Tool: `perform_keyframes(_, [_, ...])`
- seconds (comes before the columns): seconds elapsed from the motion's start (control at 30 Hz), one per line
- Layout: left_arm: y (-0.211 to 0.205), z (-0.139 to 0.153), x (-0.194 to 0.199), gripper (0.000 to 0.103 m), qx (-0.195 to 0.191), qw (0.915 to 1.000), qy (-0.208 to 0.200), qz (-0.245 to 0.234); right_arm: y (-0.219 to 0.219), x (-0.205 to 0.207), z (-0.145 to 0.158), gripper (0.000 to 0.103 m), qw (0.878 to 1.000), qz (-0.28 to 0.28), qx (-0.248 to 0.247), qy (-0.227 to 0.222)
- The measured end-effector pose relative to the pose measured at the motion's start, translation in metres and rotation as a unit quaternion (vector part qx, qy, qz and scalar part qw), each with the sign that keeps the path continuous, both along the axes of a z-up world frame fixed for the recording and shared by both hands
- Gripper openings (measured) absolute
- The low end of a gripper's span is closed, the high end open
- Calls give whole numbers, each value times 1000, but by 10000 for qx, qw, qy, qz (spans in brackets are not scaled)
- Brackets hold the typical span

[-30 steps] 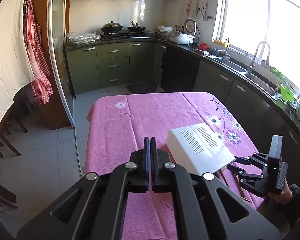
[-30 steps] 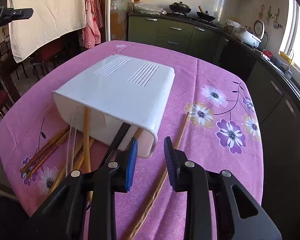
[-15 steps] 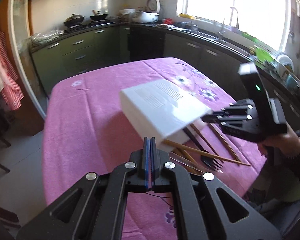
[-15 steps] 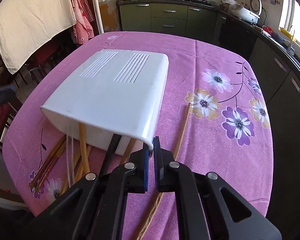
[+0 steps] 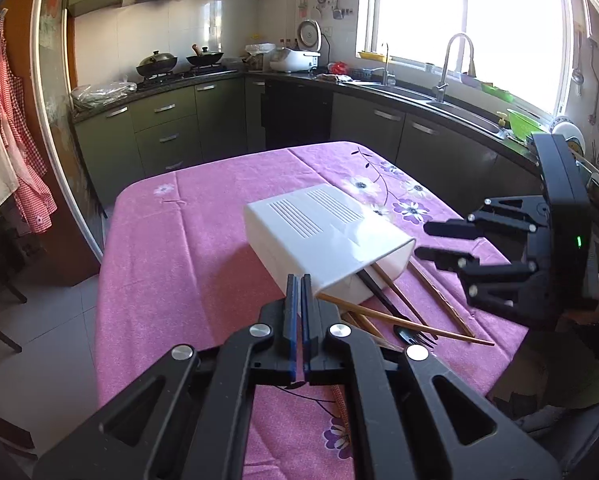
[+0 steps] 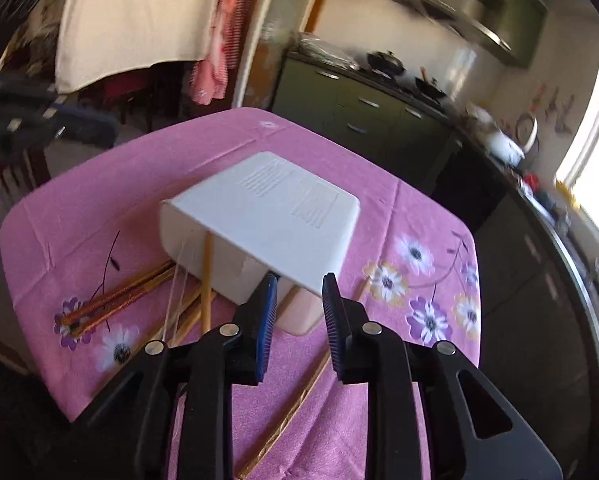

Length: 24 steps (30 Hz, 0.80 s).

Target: Organize utensils

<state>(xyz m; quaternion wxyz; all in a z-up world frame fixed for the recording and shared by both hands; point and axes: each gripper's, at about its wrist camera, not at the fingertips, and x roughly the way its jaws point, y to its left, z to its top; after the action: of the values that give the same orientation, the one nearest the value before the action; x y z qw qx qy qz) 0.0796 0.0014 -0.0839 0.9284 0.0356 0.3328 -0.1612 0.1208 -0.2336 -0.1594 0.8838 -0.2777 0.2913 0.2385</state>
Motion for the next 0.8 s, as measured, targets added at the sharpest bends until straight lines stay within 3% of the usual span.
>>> perform_keyframes(0.1, [9,1,-3,2,-76,9999,-4,100,15,-8,-10,23,9947,542,84,873])
perform_keyframes(0.2, [16,-2,-7,2,-100,9999,26,117,4,-3,-17,18,9923,329,21,1196])
perform_keyframes(0.3, [18,-3,-12,2,-45,9999,-64,110,-22,-1,-24,14,9779,289,438,2023])
perform_keyframes(0.47, [18,3,-20,2,-132,9996,-238,16,-61,-19,-32,14,9683,89,718,2391])
perform_keyframes(0.8, [2,9,-28,2,-13,9995,-261,-149,-76,-37,-40,19,9661,137,952,2397])
